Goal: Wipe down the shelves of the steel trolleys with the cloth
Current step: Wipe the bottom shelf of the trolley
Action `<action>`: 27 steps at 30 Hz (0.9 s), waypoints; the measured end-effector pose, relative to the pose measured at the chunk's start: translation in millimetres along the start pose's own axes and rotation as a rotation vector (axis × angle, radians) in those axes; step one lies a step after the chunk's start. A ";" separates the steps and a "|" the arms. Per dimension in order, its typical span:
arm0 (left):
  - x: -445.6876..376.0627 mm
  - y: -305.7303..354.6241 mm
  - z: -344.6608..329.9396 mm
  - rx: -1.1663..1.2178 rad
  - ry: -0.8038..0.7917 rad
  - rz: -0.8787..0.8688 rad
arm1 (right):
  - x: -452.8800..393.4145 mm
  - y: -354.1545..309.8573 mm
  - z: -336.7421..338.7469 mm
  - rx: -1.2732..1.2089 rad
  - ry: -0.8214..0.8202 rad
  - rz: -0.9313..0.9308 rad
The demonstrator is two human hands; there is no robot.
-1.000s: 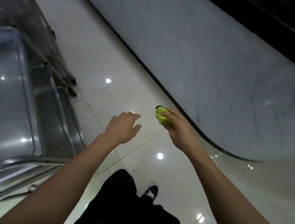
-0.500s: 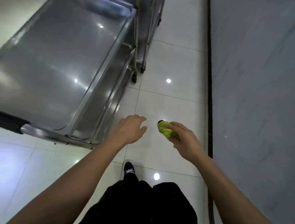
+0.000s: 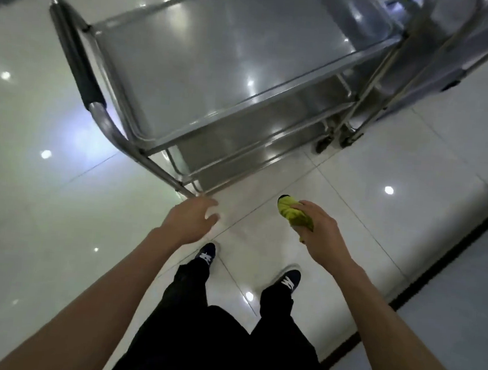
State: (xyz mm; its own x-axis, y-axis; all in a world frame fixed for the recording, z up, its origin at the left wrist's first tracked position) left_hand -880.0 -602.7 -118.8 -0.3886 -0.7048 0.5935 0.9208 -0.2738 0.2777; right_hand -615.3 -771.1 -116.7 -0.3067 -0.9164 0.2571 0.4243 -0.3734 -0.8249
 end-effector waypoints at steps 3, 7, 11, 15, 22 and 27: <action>25.1 -1.4 -7.7 0.062 0.083 0.095 | -26.4 5.0 2.8 0.012 -0.079 0.038; 53.6 -11.1 -25.4 0.170 0.158 0.196 | -51.3 -15.6 -9.0 -0.027 -0.168 0.114; 66.8 -18.0 -51.0 0.298 0.141 0.267 | -55.1 -27.3 -22.9 0.023 -0.284 0.173; 65.9 -14.5 -76.2 0.364 0.142 0.276 | -60.3 -26.6 -31.7 0.124 -0.346 0.223; 35.4 11.0 -84.3 0.449 0.190 0.347 | -99.5 -10.4 -27.5 0.095 -0.442 0.225; 0.8 23.0 -103.1 0.412 0.219 0.435 | -150.5 16.9 -36.9 0.029 -0.474 0.220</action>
State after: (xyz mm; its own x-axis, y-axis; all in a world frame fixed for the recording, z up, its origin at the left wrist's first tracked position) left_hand -855.7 -677.0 -189.8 0.0736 -0.8242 0.5615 0.8876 0.3108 0.3399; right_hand -593.4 -634.2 -187.9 0.2090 -0.9356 0.2847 0.4611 -0.1624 -0.8724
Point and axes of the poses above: each hand's wrist, its own x-axis away from the middle knuckle, its own z-axis out of the back of the hand, y = z × x, the point moved 1 cm from there along -x, towards the middle knuckle, and after that the axes turned 7 degrees about z, right-handed, at the moved point
